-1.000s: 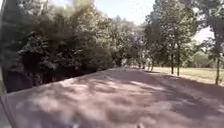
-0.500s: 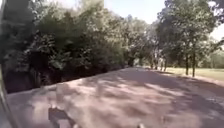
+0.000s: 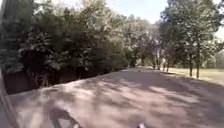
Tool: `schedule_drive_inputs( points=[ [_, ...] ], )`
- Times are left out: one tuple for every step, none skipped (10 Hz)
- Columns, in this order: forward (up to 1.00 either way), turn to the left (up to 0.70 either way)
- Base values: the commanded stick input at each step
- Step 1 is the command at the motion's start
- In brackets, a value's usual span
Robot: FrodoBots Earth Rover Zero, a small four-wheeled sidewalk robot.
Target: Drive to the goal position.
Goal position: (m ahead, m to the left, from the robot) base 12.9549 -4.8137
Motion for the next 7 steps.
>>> schedule_drive_inputs(
  points=[
    [0.7, 0.0],
    [0.7, 0.0],
    [0.7, 0.0],
    [0.7, 0.0],
    [0.7, 0.0],
    [0.7, 0.0],
    [0.7, 0.0]
  ],
)
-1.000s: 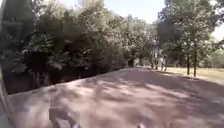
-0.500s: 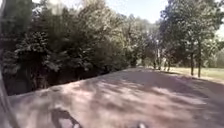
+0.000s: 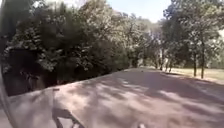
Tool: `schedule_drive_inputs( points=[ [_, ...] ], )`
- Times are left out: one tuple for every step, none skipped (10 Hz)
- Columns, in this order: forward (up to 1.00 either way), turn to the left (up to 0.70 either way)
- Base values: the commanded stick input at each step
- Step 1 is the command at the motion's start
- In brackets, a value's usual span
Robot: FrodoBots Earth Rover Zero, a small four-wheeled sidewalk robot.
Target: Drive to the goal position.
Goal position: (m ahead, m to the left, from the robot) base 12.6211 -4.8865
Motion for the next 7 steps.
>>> schedule_drive_inputs(
  points=[
    [0.7, 0.0],
    [0.7, 0.0],
    [0.7, 0.0],
    [0.7, 0.0],
    [0.7, 0.0],
    [0.7, 0.0],
    [0.7, 0.0]
  ],
)
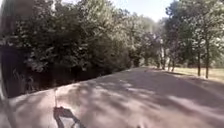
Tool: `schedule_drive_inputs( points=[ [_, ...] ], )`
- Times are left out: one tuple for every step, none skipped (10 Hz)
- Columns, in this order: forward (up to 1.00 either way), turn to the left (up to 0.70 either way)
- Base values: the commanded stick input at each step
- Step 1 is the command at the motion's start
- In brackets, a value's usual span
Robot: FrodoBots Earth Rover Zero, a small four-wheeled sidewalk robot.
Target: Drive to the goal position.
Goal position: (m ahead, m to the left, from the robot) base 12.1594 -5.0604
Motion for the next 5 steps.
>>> schedule_drive_inputs(
  points=[
    [0.7, 0.0],
    [0.7, 0.0],
    [0.7, 0.0],
    [0.7, 0.0],
    [0.7, -0.15]
  ],
)
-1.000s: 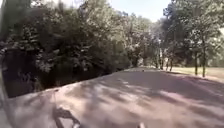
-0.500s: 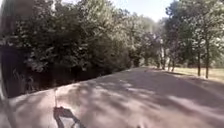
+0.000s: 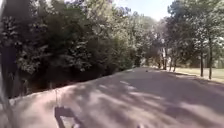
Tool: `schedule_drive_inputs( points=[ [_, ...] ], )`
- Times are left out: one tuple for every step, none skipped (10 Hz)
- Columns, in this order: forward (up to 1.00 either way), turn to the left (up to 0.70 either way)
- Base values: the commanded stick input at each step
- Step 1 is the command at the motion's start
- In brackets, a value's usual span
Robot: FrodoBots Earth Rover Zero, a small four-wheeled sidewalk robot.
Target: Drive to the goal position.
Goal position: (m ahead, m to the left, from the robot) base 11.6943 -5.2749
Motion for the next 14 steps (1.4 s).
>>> schedule_drive_inputs(
  points=[
    [0.7, -0.35],
    [0.7, -0.35],
    [0.7, -0.35],
    [0.7, -0.35],
    [0.7, -0.35],
    [0.7, -0.35],
    [0.7, -0.35],
    [0.7, -0.35],
    [0.7, -0.35],
    [0.7, -0.35],
    [0.7, -0.35],
    [0.7, -0.1],
    [0.7, 0.0],
    [0.7, 0.0]
  ],
)
